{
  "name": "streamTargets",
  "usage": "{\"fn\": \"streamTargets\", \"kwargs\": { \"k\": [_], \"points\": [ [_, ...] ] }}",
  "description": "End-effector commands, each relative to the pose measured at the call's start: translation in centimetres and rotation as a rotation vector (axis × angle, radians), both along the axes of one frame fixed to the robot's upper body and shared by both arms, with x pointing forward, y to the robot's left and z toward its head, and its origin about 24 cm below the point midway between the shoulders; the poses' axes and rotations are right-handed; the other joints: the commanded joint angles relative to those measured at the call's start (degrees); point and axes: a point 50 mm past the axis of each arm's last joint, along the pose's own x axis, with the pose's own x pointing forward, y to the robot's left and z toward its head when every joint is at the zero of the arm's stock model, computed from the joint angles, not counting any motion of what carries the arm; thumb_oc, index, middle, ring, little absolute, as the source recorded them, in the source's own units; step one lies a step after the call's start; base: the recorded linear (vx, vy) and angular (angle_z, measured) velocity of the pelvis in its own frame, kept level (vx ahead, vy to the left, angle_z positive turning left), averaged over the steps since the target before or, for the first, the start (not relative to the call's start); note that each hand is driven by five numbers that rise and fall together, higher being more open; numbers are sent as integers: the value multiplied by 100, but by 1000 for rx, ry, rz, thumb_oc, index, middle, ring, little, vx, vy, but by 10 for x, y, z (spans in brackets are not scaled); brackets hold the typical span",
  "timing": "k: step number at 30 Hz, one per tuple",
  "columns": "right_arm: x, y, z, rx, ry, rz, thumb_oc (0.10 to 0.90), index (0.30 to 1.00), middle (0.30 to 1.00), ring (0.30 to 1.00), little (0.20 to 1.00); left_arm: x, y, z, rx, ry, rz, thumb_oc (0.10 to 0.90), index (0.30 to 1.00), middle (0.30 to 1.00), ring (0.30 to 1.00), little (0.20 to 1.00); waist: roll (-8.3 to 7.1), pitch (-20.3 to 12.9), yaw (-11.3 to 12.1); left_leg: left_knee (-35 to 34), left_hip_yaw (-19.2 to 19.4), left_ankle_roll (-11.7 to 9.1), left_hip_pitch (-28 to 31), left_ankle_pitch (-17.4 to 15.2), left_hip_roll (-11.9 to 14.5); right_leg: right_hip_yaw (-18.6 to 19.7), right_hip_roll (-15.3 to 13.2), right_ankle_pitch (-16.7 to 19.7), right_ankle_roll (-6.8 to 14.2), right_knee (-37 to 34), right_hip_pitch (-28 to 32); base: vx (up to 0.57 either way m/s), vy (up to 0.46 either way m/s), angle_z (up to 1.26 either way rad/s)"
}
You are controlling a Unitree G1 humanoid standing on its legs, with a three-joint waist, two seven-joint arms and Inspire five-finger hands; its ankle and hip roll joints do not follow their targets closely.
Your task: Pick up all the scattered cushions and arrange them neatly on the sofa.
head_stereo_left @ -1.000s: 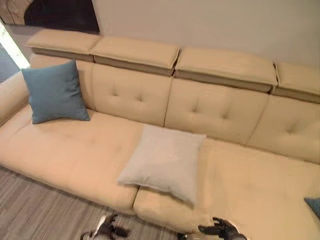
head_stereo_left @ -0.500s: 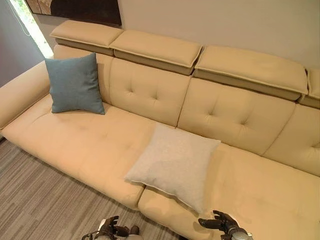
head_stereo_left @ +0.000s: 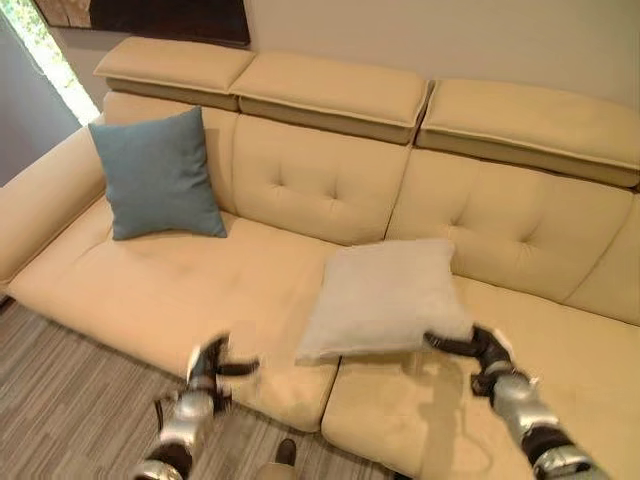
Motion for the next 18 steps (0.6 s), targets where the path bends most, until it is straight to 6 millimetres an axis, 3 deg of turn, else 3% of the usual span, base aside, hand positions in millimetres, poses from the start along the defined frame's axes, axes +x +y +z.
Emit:
{"fn": "streamTargets", "kwargs": {
  "k": [1,3,7,8,9,15,16,18],
  "points": [
    [32,-62,133,-164,-387,-167,800,900,900,900,900,37,-20,60,80,-248,-137,800,900,900,900,900,14,-537,195,-571,-403,-61,-446,256,356,-85,-171,-775,474,366,479,24,49,10],
    [32,-72,142,-160,-379,-197,800,900,900,900,900,44,-30,67,80,-268,-164,800,900,900,900,900,-47,-514,208,-571,-421,-73,-499,230,311,-144,-182,-701,501,274,483,6,18,12],
    [45,-65,147,-115,-382,-230,800,900,900,900,900,54,-50,68,42,-270,-192,800,900,900,900,900,-91,-452,251,-571,-490,-93,-652,248,246,-237,-163,-597,509,136,456,-17,6,6],
    [52,-64,173,-77,-470,-243,800,900,900,900,900,59,-57,60,28,-229,-189,800,900,900,900,900,-99,-393,232,-571,-555,-105,-811,288,204,-267,-130,-584,505,81,396,-37,12,5],
    [57,-61,183,-74,-497,-235,800,900,900,900,900,60,-60,55,26,-202,-187,800,900,900,900,900,-105,-383,227,-571,-601,-111,-889,306,175,-299,-118,-574,499,54,372,-36,18,10],
    [79,-37,217,-55,-592,-243,800,900,900,900,900,68,-79,32,32,-73,-163,800,900,900,900,900,-134,-223,237,-571,-848,-183,-1351,435,70,-600,-53,-469,490,-42,182,-18,-2,23],
    [5,-115,153,-17,-411,-374,800,900,900,900,900,62,-73,23,11,-70,-123,800,900,900,900,900,-158,-170,-46,-571,-802,-213,-1337,418,116,-557,-47,-441,517,-18,141,2,10,29],
    [16,-104,179,-3,-619,-411,800,900,900,900,900,60,-63,19,55,-32,-108,800,900,900,900,900,-191,-180,-5,-571,-865,-215,-1484,450,78,-708,-56,-402,547,-75,121,26,-12,50]
  ]
}}
